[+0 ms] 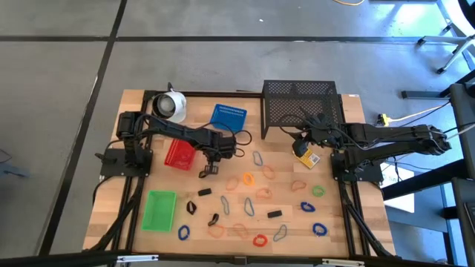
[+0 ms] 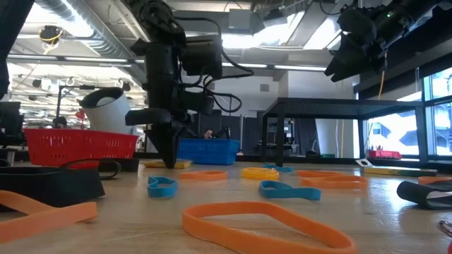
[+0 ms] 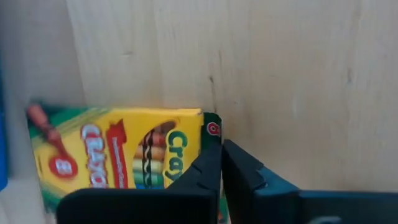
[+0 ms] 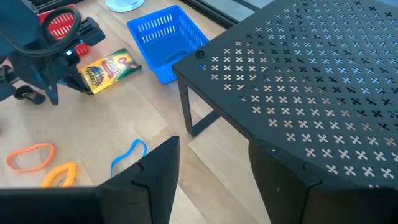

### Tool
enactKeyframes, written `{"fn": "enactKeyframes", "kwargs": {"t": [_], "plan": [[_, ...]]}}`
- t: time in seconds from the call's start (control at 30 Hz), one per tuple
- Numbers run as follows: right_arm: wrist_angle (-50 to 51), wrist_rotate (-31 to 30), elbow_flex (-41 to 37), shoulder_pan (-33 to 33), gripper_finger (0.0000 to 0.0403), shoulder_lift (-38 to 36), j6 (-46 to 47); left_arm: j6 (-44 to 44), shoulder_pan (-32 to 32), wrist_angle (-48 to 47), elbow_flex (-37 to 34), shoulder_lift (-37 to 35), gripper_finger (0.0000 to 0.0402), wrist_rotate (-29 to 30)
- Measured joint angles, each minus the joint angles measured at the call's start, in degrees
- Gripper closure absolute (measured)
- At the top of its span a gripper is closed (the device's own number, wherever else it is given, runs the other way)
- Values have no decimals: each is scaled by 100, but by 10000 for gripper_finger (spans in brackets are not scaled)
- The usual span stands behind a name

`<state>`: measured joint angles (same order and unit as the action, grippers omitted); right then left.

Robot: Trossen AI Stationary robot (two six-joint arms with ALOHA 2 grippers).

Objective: Pick & Place Office Desk Supplies
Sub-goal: Put the yellow crayon box into the red bin

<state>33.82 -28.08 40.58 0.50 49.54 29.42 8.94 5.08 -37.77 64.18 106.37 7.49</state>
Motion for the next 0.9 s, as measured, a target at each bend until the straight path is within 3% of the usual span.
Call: {"fn": "enactKeyframes", "kwargs": {"t": [0.2, 0.53, 0.9], "plan": [[-2, 0, 0, 0, 209, -1, 10, -217, 0, -142, -11, -319, 400, -28], [-4, 0, 0, 1, 209, -1, 8, -486, -4, -323, -11, -1573, 400, -83], [-24, 0, 0, -1, 209, -2, -10, -1171, -24, -409, -11, -2965, 401, 643]]}}
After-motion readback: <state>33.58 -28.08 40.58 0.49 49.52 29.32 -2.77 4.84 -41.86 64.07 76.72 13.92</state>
